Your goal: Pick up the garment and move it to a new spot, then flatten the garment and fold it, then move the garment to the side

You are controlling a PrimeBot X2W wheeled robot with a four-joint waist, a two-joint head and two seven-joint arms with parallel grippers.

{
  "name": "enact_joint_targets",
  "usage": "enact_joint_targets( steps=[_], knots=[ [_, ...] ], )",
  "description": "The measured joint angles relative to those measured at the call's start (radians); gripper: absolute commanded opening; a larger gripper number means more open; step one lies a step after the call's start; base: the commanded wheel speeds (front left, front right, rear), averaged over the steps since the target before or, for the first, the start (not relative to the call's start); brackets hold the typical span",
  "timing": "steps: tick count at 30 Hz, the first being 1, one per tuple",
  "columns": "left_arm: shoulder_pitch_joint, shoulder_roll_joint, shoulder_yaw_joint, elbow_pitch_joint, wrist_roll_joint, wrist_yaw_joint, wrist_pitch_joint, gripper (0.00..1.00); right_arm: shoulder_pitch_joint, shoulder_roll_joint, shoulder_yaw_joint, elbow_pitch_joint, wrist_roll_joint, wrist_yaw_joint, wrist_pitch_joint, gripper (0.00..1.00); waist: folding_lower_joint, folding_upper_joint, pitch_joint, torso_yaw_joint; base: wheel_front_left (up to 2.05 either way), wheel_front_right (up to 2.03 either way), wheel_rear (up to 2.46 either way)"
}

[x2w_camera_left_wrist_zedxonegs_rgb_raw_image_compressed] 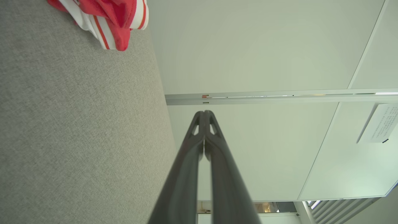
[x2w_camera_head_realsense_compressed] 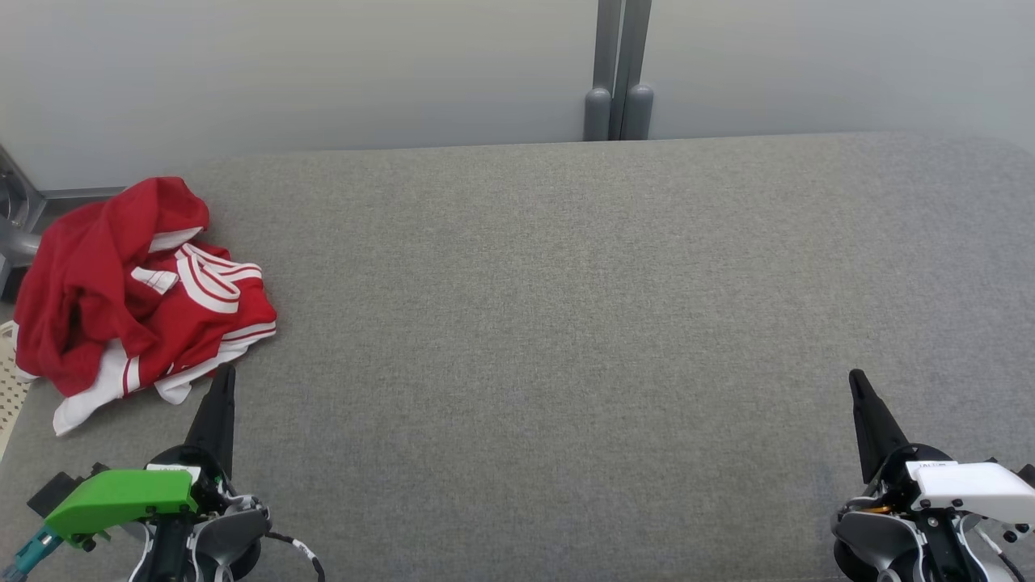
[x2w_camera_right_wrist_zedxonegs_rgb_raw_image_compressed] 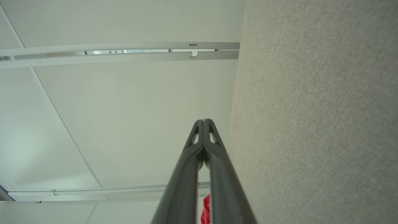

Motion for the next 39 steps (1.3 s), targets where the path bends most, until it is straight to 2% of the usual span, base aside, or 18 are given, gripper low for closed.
enact_joint_targets(
  steps=[23, 24, 30, 39],
  knots=[
    [0.0, 0.0, 0.0, 0.0, 0.0, 0.0, 0.0, 0.0, 0.0, 0.0, 0.0, 0.0, 0.0, 0.0, 0.0, 0.0, 0.0, 0.0, 0.0, 0.0, 0.0, 0.0, 0.0],
    [0.0, 0.0, 0.0, 0.0, 0.0, 0.0, 0.0, 1.0, 0.0, 0.0, 0.0, 0.0, 0.0, 0.0, 0.0, 1.0, 0.0, 0.0, 0.0, 0.0, 0.0, 0.0, 0.0],
    [0.048, -0.011, -0.003, 0.047, 0.0, 0.002, -0.001, 1.0, 0.033, 0.011, 0.006, 0.047, 0.0, 0.0, -0.001, 1.0, 0.0, 0.0, 0.0, 0.0, 0.0, 0.0, 0.0],
    [0.068, -0.011, -0.025, 0.038, 0.009, 0.004, -0.055, 1.0, 0.035, 0.011, 0.044, 0.057, -0.021, 0.0, -0.036, 1.0, 0.0, 0.0, -0.009, -0.003, 0.0, 0.0, 0.0]
  ],
)
